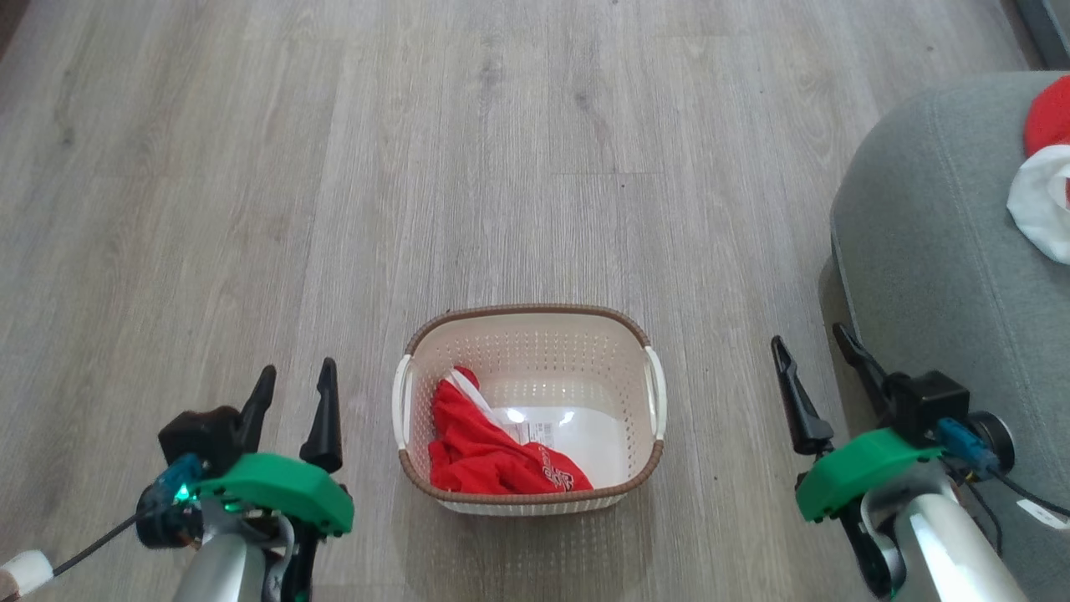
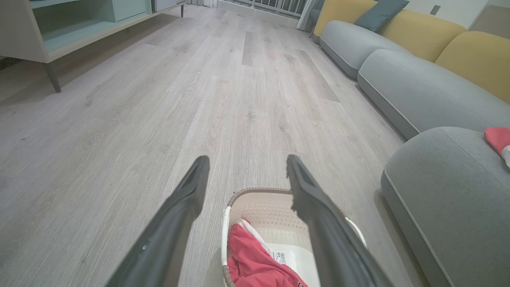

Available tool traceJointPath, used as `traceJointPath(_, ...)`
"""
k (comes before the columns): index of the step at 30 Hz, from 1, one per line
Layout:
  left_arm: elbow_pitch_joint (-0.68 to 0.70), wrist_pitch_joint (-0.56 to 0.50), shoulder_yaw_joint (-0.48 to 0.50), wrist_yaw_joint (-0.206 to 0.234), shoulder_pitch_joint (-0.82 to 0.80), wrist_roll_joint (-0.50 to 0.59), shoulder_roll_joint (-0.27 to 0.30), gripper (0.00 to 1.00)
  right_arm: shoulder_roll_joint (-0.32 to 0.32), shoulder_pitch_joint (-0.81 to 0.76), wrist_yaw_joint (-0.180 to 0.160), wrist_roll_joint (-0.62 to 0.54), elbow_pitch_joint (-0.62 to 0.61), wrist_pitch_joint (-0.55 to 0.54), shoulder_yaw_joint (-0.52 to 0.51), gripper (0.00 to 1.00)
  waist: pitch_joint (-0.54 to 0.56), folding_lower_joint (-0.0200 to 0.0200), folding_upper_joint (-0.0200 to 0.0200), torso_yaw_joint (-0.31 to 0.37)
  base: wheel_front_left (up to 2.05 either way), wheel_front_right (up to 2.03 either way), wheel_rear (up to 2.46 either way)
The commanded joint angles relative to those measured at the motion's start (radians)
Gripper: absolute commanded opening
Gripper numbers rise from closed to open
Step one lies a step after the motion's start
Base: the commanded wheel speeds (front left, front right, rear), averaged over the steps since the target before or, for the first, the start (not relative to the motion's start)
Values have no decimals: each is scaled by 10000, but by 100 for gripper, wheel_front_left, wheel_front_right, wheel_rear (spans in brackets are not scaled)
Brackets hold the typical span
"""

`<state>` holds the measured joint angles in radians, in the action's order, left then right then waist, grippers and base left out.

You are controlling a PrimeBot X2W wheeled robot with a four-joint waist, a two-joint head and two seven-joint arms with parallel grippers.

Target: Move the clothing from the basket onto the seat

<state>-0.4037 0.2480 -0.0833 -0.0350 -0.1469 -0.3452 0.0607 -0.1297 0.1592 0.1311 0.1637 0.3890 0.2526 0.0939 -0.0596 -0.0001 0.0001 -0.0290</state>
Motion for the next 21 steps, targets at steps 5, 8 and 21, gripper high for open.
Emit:
traceJointPath(5,158,137,594,-190,-265,280,-39,100,119,78,-4,-124,-47,91,121,100,83,1,-1,-30,0,0,0)
traceJointPath(8,126,137,678,-261,-256,347,-68,100,124,89,-4,-127,12,91,113,100,95,1,-1,-44,0,0,0)
traceJointPath(21,131,137,738,-312,-255,330,-102,100,75,219,-4,-124,20,91,77,100,47,1,-1,2,0,0,0)
